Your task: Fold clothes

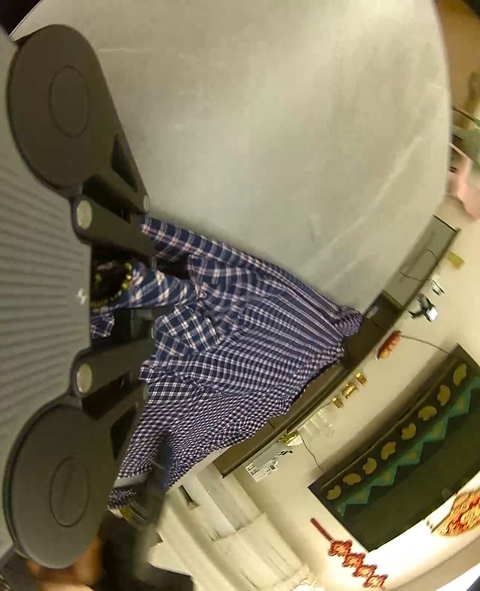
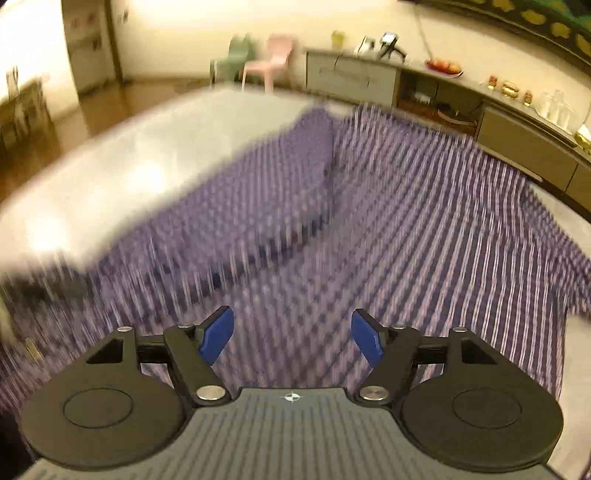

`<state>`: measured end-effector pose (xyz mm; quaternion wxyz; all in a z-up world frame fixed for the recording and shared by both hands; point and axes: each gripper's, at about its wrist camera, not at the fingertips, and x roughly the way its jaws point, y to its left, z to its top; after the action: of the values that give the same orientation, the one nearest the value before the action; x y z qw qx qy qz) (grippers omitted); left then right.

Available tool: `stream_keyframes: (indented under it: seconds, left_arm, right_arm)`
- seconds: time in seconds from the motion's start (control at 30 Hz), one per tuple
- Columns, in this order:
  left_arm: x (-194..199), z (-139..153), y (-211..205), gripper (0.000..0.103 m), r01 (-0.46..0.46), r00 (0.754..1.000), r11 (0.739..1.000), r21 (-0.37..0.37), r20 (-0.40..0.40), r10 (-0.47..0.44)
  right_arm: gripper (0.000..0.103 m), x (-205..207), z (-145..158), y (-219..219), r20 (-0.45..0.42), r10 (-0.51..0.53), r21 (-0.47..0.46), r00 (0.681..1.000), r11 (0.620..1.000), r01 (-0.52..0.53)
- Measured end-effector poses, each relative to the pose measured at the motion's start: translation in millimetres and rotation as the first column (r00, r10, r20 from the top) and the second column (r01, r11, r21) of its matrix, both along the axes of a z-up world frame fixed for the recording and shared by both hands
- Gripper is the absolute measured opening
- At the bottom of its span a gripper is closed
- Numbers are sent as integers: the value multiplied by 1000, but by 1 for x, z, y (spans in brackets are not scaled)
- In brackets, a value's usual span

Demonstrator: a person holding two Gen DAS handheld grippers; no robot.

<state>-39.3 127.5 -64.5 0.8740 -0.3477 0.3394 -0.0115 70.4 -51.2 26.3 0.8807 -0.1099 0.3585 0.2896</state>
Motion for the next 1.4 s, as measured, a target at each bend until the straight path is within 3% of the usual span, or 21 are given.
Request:
stream_keyframes:
  seconds: [0.23,0.43,0.5,0.53,0.57,0.63,0.7,0.77,0.9,0.97,1.0,1.03,1.07,1.27,1.4]
  left_arm:
    - [-3,18,-14,4,93,990,992,82,95,-101]
    - [-7,26,-14,4,114,979,981,154,151,-137]
    - [-13,32,-13,4,121,970,977,174,188,-153]
    - [-19,35,-13,4,129,964,975,181,207,-166]
    - [-21,36,-14,4,143,960,973,180,213,-180]
    - [-19,31,-10,4,150,966,977,151,189,-178]
    - [-17,25,-5,4,151,972,981,119,161,-170]
    - [-14,20,0,4,152,978,985,87,132,-162]
    - [-9,12,9,4,148,984,988,41,94,-151]
    - [-7,10,11,4,144,985,989,31,89,-147]
    - [-5,10,11,4,146,985,989,24,88,-148]
    - [-3,10,11,4,149,985,989,15,87,-150]
    - [0,10,10,4,153,984,988,7,87,-153]
    - [-1,1,15,4,154,987,986,-67,50,-151]
    - [3,-15,23,4,124,991,978,-168,-22,-130]
  right_arm:
    - [77,76,52,45,35,-63,24,997,998,63]
    - [77,185,-10,131,36,-123,-177,992,976,127]
    - [73,222,-31,160,39,-142,-242,989,959,147]
    - [63,238,-42,173,52,-155,-282,987,945,163]
    - [61,246,-51,179,108,-176,-338,978,919,203]
    - [51,255,-57,179,173,-198,-368,965,896,249]
    - [51,263,-61,179,202,-205,-389,958,881,271]
    - [51,263,-55,175,199,-211,-343,957,900,269]
    - [54,259,-40,155,83,-275,-178,958,942,285]
    - [51,261,-48,155,30,-276,-183,961,943,276]
    - [41,261,-51,159,37,-269,-220,962,937,270]
    - [5,261,-54,164,47,-262,-254,964,930,266]
    - [1,258,-55,167,71,-258,-275,963,923,268]
    - [0,233,-32,190,278,-180,-301,944,917,264]
    - [0,230,-38,210,332,-77,-391,940,896,211]
